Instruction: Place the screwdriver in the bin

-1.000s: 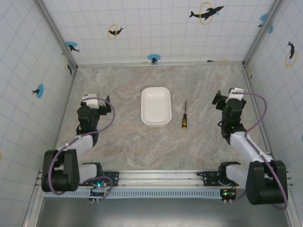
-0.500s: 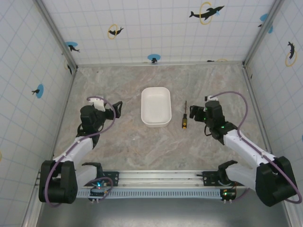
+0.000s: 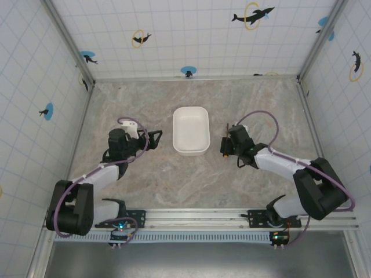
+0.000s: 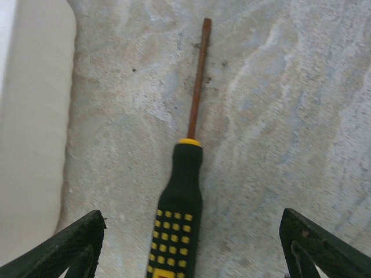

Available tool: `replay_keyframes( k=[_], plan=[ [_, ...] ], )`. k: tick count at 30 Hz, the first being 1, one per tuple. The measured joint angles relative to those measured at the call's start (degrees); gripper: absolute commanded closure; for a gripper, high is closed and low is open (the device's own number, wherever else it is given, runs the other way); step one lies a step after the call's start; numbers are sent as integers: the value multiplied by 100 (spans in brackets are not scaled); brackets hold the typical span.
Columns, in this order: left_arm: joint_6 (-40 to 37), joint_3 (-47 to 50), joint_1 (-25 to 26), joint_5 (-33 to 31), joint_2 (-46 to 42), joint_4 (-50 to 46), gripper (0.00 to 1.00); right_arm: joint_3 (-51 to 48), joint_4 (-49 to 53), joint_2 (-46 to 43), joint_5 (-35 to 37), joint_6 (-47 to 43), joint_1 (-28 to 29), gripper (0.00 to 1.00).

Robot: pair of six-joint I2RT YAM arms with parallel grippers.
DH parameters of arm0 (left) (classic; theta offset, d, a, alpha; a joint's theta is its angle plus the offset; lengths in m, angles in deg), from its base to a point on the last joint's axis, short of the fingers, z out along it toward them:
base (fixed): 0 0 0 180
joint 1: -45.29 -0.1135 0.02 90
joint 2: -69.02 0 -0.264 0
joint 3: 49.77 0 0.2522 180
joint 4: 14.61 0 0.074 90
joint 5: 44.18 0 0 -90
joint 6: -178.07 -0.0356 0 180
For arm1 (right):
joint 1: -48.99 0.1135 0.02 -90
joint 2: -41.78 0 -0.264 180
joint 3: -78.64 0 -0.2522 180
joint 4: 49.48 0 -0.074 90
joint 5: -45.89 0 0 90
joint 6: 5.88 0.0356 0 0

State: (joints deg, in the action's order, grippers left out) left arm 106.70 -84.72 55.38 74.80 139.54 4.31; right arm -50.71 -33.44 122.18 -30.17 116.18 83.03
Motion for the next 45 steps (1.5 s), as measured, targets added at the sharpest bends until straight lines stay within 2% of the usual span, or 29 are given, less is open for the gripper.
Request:
replay_keyframes(
  k=[15,45],
  plan=[
    [116,2,0,240,2,111,2,538,479,743,446,20,498,37],
    [138,68,0,256,-2,168,2,579,509,1241,487,140,474,64]
  ],
)
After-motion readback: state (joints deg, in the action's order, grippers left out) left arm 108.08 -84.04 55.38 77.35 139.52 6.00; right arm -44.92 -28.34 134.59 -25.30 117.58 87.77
